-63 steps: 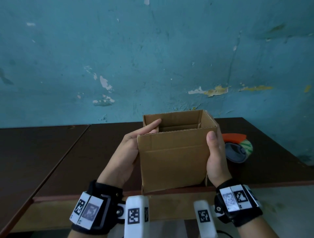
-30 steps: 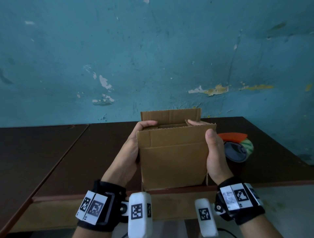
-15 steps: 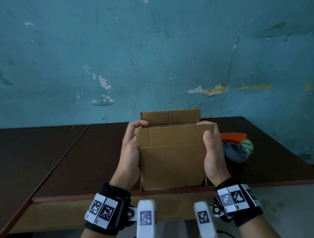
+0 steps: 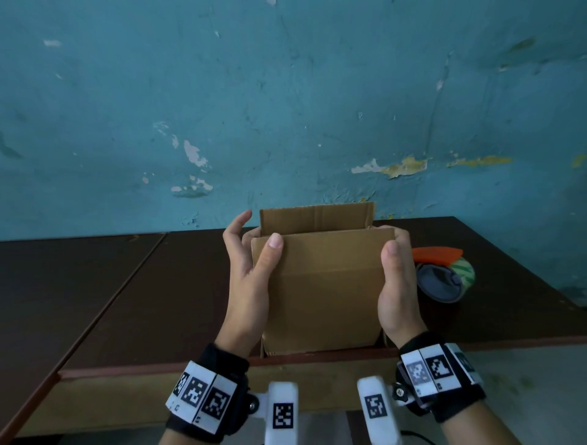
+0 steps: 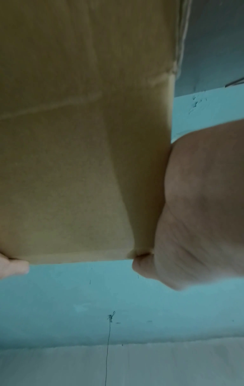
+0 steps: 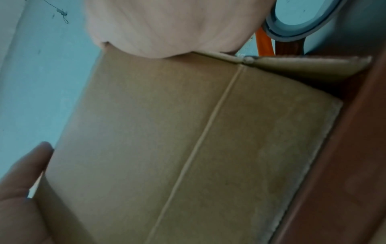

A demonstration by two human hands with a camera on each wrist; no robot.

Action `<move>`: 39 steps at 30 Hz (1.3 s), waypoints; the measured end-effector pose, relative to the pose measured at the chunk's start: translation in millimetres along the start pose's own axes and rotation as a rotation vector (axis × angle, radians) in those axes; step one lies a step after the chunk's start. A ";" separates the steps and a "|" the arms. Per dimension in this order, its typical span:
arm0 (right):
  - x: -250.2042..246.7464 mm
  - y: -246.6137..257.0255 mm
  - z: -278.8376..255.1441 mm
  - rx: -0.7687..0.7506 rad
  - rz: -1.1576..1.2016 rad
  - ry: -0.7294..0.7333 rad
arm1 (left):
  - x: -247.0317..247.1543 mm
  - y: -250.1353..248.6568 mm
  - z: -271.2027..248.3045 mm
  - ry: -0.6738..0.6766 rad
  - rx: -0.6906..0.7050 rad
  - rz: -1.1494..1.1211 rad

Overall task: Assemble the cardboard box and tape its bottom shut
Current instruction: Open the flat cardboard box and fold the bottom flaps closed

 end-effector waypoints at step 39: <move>-5.2 -3.3 18.2 0.111 0.123 0.079 | -2.1 1.5 8.1 -0.001 -0.049 -0.097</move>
Point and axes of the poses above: each hand's wrist, its own z-axis towards the middle knuckle, its own x-axis out of the palm, y = z × x, the point moved 5 cm from there along z, towards the middle knuckle, and after that the axes turned 7 degrees about x, right-handed, at the moved point
